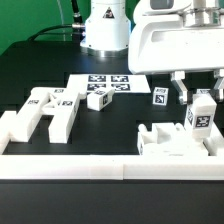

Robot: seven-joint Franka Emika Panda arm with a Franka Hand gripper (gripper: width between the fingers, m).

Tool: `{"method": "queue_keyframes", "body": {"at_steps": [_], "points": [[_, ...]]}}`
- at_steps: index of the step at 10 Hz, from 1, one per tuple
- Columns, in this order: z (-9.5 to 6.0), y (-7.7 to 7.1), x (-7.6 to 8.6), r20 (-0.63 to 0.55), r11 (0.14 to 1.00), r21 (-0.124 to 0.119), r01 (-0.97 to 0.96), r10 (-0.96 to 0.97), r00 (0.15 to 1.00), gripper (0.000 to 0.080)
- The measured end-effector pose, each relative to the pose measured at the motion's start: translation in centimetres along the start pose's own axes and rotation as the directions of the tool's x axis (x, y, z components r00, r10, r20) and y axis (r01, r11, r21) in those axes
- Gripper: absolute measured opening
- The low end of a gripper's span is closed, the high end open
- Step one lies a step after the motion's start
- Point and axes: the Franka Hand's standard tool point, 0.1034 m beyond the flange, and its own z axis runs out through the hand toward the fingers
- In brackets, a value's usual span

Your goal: Assemble chair

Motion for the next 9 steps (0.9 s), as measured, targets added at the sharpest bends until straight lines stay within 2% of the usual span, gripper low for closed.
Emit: {"method": "queue_keyframes", "body": {"at_steps": [7,9], "points": [[1.2,-0.2,-1.3,0.020,1.000,-0.001,0.006,-0.006,1.000,0.0291],[1.3,-0.5,-1.2,0.005,1.000,0.000,0.008,-0.008,1.000,0.0291]]}}
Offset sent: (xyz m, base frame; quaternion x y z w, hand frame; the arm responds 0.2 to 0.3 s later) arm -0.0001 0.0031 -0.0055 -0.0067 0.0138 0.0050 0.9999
